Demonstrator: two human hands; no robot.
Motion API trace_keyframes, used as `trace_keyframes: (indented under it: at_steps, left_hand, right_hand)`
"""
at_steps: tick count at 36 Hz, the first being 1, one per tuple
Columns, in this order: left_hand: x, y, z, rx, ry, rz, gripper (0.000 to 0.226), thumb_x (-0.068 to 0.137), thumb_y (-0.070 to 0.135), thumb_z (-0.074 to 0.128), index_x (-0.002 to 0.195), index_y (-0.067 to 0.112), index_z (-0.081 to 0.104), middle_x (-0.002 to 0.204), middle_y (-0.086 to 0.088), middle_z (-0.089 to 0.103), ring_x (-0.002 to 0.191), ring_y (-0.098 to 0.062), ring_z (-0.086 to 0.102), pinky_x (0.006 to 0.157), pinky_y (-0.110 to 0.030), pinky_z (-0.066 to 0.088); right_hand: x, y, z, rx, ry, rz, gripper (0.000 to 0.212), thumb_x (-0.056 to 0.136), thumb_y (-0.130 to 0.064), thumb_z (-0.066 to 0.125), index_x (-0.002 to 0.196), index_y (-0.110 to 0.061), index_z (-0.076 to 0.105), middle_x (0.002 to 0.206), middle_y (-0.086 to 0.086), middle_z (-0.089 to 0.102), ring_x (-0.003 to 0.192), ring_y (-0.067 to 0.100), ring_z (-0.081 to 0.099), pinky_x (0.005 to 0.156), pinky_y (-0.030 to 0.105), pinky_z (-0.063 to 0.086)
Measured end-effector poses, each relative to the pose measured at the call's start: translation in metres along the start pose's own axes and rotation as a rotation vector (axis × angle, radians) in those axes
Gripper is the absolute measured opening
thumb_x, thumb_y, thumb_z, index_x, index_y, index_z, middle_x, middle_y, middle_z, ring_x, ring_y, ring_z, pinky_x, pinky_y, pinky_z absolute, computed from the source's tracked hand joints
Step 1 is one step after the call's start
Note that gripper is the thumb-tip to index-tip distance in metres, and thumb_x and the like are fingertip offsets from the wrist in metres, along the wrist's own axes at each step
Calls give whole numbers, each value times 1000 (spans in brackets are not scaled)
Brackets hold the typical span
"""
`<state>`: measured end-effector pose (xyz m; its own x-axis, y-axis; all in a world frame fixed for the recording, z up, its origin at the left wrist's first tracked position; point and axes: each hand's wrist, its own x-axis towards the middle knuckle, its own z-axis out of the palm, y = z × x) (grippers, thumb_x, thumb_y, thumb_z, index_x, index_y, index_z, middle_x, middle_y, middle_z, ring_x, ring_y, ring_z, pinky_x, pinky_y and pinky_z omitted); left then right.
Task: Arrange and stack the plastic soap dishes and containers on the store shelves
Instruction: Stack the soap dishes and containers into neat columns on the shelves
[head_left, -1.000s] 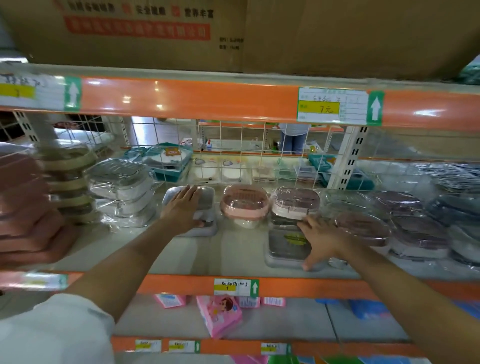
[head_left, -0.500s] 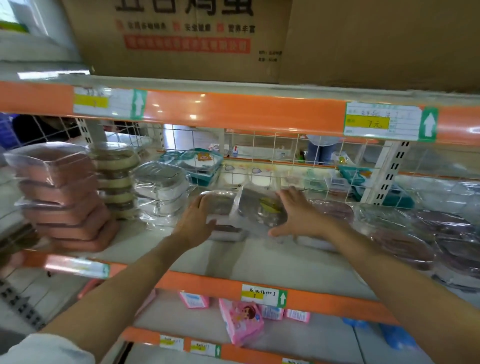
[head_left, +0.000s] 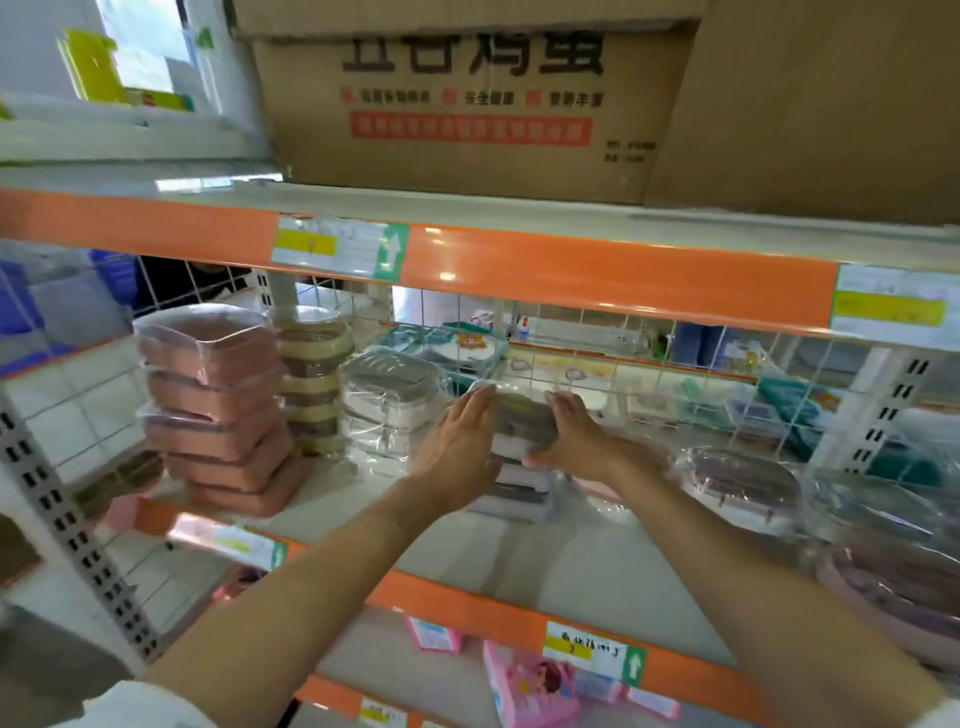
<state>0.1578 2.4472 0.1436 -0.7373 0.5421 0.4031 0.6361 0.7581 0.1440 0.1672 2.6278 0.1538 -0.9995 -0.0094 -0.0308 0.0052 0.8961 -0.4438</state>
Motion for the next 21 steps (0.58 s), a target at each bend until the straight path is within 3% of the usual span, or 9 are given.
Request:
trace_keyframes:
  at_steps: [2,5,11,14,17,21]
  left_hand:
    - [5,8,3,24,-3,56,78,87,27,63,149,7,19,156,-7,15,145,-22,12,118,-31,17]
    - [9,20,8,30,-22,82,76,89,31,61,149,10,18,157,-6,11,146,-21,9,118,-29,10]
    - [18,51,20,5,-53,176,75,90,30,60,149,10,19,157,-8,12,146,-21,8,118,-29,2]
    - [24,71,31,-21,-26,237,70,88,27,62,147,11,28,155,-9,21,144,-22,14,115,-24,-1]
    - [27,93,41,-64,-38,264,68,85,20,65,145,14,33,151,-6,30,141,-21,22,116,-26,7]
    - [33,124,52,-93,-85,339,61,84,21,63,140,21,39,143,0,37,136,-20,31,116,-36,23]
  right_hand:
    - [-8,7,-3,30,3,-7,104,83,-41,70,153,-13,-2,159,4,-6,146,25,10,114,38,20]
    - [-19,24,-8,38,21,-6,100,82,-45,69,152,-12,5,158,3,4,137,24,31,107,35,31]
    - [-48,65,-33,8,68,80,91,81,-40,72,150,-14,18,154,6,19,138,24,27,109,29,26]
    - [-68,89,-44,21,97,99,87,77,-33,77,148,-17,29,147,2,34,132,21,37,101,28,35]
    - [-92,113,-54,-14,112,157,74,79,-29,76,142,-17,39,135,-3,43,123,19,45,89,19,33]
    - [-127,146,-64,-8,117,289,78,78,-33,74,144,-18,35,143,1,41,128,22,42,103,35,38]
